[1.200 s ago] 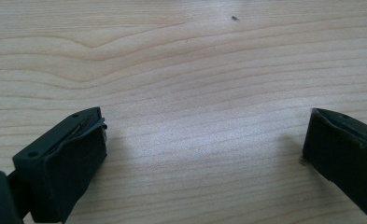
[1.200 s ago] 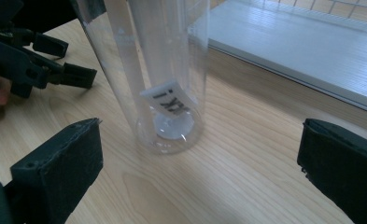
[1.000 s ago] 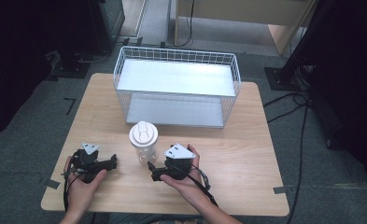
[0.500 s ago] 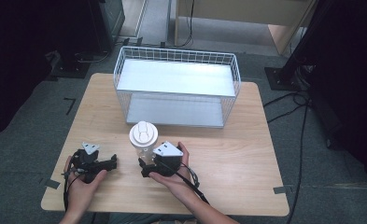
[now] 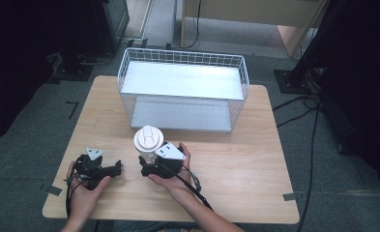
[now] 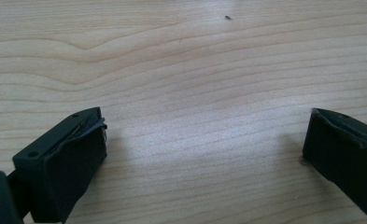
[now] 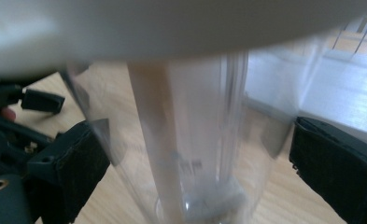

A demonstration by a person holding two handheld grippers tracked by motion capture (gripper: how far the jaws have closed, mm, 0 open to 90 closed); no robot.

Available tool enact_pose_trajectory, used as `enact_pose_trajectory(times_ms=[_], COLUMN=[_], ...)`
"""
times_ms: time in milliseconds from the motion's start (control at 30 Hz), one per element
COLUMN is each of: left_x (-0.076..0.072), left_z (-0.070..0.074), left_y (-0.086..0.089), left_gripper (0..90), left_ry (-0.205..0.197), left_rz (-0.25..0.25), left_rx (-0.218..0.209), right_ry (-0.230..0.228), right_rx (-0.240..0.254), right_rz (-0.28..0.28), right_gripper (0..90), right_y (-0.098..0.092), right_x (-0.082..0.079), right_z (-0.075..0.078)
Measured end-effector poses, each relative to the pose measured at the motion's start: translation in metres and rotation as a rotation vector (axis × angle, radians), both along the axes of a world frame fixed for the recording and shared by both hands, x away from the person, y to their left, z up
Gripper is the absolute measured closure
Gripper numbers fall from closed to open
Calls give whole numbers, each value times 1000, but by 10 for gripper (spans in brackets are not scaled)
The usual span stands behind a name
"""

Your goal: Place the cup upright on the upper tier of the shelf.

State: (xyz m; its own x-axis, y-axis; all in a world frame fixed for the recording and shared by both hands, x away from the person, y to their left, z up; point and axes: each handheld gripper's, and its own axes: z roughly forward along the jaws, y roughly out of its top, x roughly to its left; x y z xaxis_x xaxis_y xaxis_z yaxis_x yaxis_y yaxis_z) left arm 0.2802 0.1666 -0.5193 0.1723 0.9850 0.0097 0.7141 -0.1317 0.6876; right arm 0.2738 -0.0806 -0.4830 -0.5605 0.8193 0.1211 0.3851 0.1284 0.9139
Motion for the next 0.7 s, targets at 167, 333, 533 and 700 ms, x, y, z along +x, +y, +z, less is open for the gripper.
enact_pose_trajectory(times_ms=[167,333,533,700], left_x=[0,0,0,0], left_z=[0,0,0,0], left_y=[0,0,0,0], left_gripper=[0,0,0,0], left_ry=[0,4,3,4], left_rz=[0,-9,-9,-9], left_rx=[0,4,3,4], right_ry=[-40,-69,-110,-117], right_rx=[40,44,54,56], right_rz=[-7,-3,-5,-6], right_gripper=[64,91,143,148], right_y=[2,2,5,4], right_x=[0,0,-3,-3], right_z=[7,14,16,17])
